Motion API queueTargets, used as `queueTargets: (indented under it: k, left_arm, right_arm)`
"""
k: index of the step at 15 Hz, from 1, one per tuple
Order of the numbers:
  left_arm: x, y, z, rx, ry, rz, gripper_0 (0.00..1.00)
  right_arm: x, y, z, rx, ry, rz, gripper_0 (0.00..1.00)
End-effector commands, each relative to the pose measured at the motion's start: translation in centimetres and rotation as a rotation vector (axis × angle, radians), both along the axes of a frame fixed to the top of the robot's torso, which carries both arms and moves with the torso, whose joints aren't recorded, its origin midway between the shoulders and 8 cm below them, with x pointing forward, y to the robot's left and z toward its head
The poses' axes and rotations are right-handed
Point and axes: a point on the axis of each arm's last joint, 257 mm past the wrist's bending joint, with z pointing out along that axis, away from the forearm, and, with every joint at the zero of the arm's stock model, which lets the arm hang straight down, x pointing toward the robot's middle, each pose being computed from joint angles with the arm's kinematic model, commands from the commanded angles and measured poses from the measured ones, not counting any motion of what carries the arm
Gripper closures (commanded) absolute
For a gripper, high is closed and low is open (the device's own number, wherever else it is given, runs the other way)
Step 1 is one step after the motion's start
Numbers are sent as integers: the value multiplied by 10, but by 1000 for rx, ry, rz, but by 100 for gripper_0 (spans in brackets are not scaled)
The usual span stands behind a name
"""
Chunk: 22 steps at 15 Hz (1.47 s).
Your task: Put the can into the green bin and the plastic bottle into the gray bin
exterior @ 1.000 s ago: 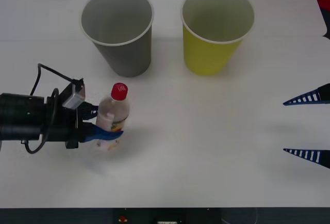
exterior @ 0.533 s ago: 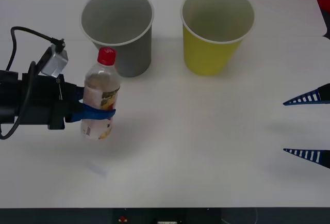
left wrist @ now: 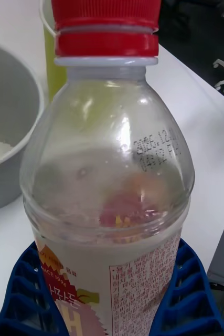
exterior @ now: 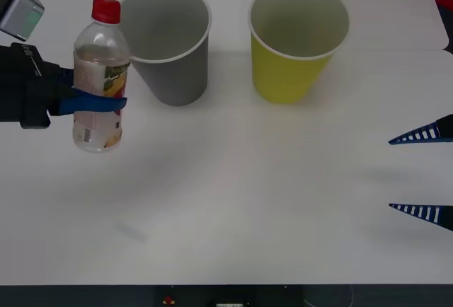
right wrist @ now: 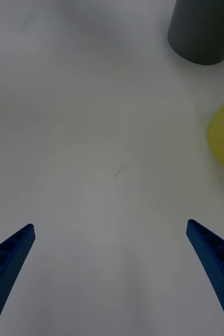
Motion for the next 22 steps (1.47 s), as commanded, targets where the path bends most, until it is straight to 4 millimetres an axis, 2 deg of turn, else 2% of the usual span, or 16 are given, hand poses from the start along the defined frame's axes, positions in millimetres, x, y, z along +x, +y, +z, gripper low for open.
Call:
queueTargets:
  k: [1,3,8,12,16,18,21,22]
  left_arm:
    - [26,15,25,-15,-17,41,100]
    - [47,14,39,-22,-23,48,100]
    - [117,5,68,-14,-8,88,100]
    - [159,-5,69,-8,4,132,100]
    - [199,-24,63,-5,13,175,100]
    - [206,-31,64,-19,19,179,100]
    - [207,-34,63,-25,24,177,100]
    - [207,-34,63,-25,26,176,85]
  right_arm:
    - [0,0,0,0,0,0,0]
    - [0,0,0,0,0,0,0]
    - [0,0,0,0,0,0,0]
    - [0,0,0,0,0,0,0]
    - [0,0,0,0,0,0,0]
    - [0,0,0,0,0,0,0]
    - [0,0,0,0,0,0,0]
    - [0,0,0,0,0,0,0]
